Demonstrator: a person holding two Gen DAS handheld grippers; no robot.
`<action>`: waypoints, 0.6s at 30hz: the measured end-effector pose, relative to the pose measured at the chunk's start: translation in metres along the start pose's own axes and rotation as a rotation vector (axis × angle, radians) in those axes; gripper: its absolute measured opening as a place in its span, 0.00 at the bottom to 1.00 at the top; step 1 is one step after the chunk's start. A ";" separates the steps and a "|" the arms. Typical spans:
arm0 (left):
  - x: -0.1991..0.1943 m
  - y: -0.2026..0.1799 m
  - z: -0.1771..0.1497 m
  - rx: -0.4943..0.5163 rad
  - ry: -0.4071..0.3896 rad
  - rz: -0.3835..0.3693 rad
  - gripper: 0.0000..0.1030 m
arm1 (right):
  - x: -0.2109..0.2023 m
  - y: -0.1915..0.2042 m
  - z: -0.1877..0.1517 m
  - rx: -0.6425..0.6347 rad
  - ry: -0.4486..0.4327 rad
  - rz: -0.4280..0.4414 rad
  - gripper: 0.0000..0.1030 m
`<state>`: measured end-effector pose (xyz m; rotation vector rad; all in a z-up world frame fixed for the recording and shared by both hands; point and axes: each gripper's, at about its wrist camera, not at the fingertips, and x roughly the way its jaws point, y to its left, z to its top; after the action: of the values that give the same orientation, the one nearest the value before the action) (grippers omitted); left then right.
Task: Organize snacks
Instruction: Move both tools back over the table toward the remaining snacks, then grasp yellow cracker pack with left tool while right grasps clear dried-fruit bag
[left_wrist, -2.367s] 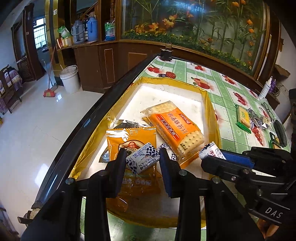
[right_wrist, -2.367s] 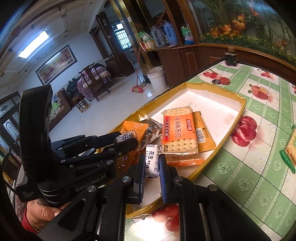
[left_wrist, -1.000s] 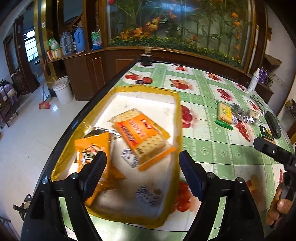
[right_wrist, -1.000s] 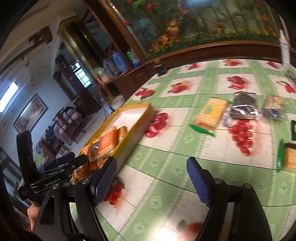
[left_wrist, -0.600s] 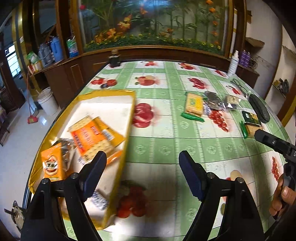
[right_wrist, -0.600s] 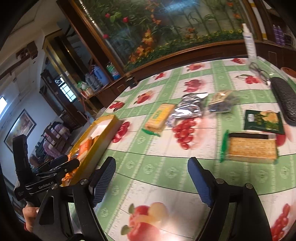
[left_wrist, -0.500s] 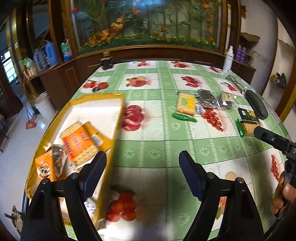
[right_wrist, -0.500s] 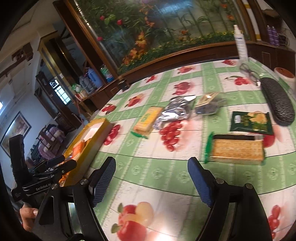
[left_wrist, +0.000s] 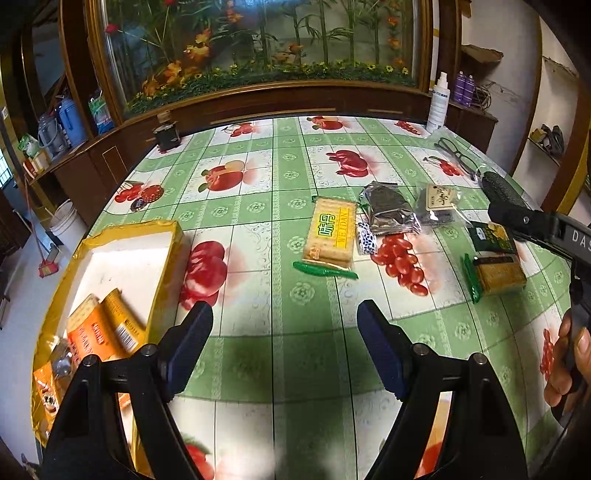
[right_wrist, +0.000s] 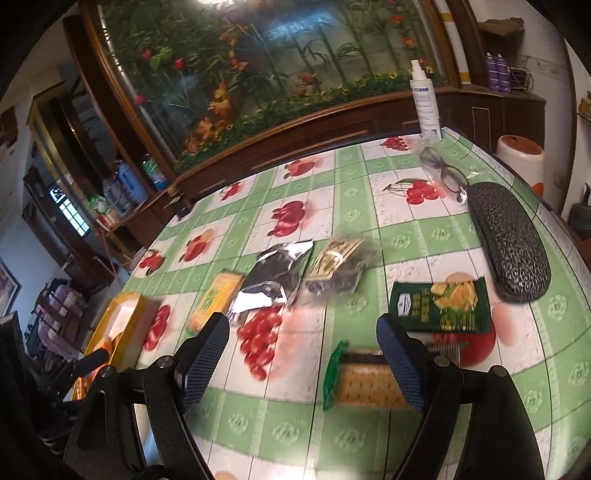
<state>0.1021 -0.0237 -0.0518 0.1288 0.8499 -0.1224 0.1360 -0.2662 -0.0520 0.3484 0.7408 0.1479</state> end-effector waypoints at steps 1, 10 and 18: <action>0.005 0.001 0.003 -0.005 0.004 0.003 0.78 | 0.005 0.000 0.004 0.004 0.005 -0.010 0.82; 0.040 -0.002 0.023 -0.014 0.025 0.005 0.78 | 0.048 -0.007 0.019 0.059 0.063 -0.069 0.85; 0.070 -0.012 0.035 -0.005 0.042 -0.012 0.78 | 0.083 -0.005 0.023 0.072 0.113 -0.112 0.85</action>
<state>0.1715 -0.0446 -0.0826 0.1223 0.8929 -0.1291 0.2122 -0.2564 -0.0904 0.3686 0.8774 0.0351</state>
